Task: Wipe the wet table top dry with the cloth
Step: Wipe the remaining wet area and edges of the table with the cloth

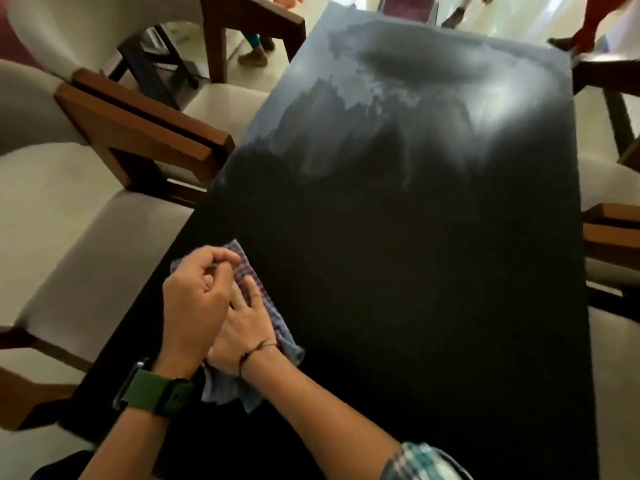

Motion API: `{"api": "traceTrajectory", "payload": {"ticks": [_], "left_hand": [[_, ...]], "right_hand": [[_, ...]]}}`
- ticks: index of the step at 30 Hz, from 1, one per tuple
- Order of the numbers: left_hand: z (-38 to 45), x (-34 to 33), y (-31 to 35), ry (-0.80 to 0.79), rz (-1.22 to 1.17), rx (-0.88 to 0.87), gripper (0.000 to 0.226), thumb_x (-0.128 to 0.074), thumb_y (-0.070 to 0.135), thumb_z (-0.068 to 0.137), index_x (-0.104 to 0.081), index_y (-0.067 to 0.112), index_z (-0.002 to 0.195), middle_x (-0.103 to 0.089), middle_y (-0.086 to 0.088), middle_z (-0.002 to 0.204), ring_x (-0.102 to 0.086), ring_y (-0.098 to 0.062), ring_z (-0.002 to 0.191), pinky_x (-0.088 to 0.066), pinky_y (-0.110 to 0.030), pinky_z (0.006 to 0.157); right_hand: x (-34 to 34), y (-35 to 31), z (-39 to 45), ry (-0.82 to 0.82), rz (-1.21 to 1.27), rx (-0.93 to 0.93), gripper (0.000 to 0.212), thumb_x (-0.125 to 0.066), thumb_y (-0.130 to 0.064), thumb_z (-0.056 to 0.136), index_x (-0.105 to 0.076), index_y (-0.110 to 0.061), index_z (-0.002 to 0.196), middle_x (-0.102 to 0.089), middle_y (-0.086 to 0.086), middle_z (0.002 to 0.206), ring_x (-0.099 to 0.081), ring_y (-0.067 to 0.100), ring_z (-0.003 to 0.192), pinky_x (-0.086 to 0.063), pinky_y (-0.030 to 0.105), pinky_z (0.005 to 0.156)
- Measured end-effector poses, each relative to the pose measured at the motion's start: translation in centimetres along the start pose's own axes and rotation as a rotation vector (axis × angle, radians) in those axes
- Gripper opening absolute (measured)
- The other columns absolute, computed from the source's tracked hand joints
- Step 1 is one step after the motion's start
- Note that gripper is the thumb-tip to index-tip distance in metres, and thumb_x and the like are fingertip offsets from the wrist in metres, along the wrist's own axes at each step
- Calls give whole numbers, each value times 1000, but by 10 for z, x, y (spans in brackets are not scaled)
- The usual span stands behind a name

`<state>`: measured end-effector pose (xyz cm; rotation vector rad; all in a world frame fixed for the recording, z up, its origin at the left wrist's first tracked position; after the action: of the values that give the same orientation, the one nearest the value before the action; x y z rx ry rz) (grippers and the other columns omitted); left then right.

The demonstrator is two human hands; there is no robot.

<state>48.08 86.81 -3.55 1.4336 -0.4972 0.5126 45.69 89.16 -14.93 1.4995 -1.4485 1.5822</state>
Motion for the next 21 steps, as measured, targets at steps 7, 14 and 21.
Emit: {"api": "traceTrajectory", "payload": {"ticks": [7, 14, 21], "left_hand": [[60, -42, 27, -105, -17, -98, 17, -54, -2, 82, -64, 11, 83, -64, -5, 90, -59, -21, 89, -46, -31, 83], [114, -43, 16, -116, -20, -199, 14, -53, 3, 86, -63, 14, 85, -56, 8, 84, -55, -12, 77, -46, -26, 70], [148, -38, -26, 0, -114, -107, 13, -50, 9, 85, -61, 15, 84, -63, 0, 85, -57, -12, 81, -44, -17, 72]], "right_hand": [[51, 122, 69, 83, -32, -193, 62, -25, -49, 93, -9, -31, 150, -2, -3, 159, 7, 20, 145, 14, 45, 111], [89, 227, 117, 162, -125, -502, 56, -14, -53, 96, 0, -37, 148, 5, -2, 159, 10, 22, 145, 14, 47, 111], [34, 89, 67, 175, -133, -184, 57, -33, -50, 92, -32, -30, 145, -31, 1, 152, -20, 30, 141, -12, 55, 111]]}}
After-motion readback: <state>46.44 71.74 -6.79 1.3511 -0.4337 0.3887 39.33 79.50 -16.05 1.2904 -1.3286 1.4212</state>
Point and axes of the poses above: each hand's wrist, its own z-axis towards the middle knuckle, its own x-axis out of the back of the hand, y = z × x, the point moved 6 cm from there along z, towards the middle knuckle
